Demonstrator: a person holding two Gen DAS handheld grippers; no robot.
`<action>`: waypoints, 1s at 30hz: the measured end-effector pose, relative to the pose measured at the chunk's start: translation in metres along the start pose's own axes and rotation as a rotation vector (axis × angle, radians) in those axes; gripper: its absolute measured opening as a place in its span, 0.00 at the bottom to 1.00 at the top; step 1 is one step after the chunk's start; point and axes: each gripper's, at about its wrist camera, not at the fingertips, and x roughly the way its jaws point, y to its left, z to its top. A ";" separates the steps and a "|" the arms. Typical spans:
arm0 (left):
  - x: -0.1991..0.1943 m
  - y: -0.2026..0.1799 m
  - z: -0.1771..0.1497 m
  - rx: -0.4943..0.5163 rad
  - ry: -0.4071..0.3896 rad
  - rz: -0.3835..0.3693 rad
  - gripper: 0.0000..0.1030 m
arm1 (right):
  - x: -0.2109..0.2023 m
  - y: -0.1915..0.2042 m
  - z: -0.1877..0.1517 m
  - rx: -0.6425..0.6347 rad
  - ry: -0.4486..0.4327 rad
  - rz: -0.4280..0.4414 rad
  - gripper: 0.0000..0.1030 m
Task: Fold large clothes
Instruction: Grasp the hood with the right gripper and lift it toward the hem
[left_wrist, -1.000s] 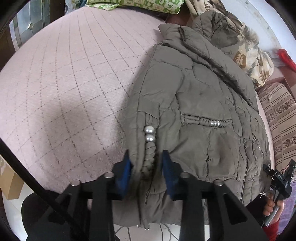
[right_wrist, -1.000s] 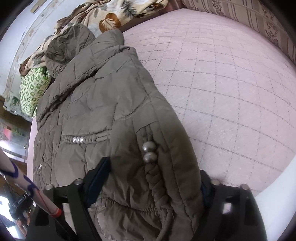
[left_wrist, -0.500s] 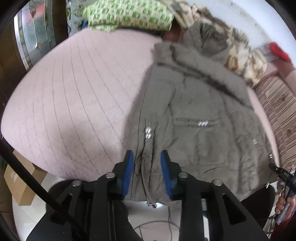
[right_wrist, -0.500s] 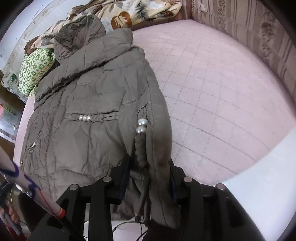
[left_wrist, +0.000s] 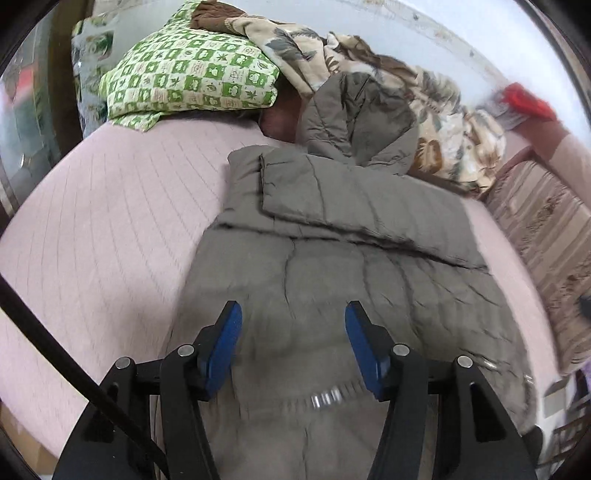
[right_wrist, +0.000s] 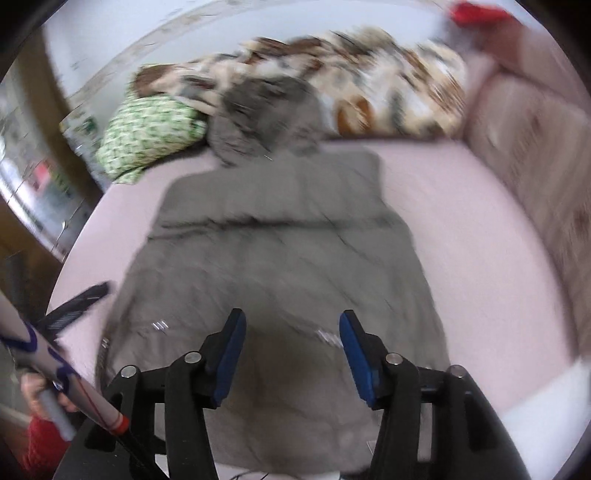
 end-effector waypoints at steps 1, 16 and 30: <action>0.011 -0.001 0.004 0.009 -0.003 0.024 0.56 | 0.003 0.012 0.009 -0.023 -0.009 -0.002 0.67; 0.061 0.060 0.010 -0.084 0.077 -0.065 0.59 | 0.172 0.114 0.269 0.057 -0.080 -0.060 0.69; 0.088 0.067 0.017 -0.125 0.126 -0.138 0.63 | 0.316 0.124 0.406 0.276 -0.106 -0.087 0.75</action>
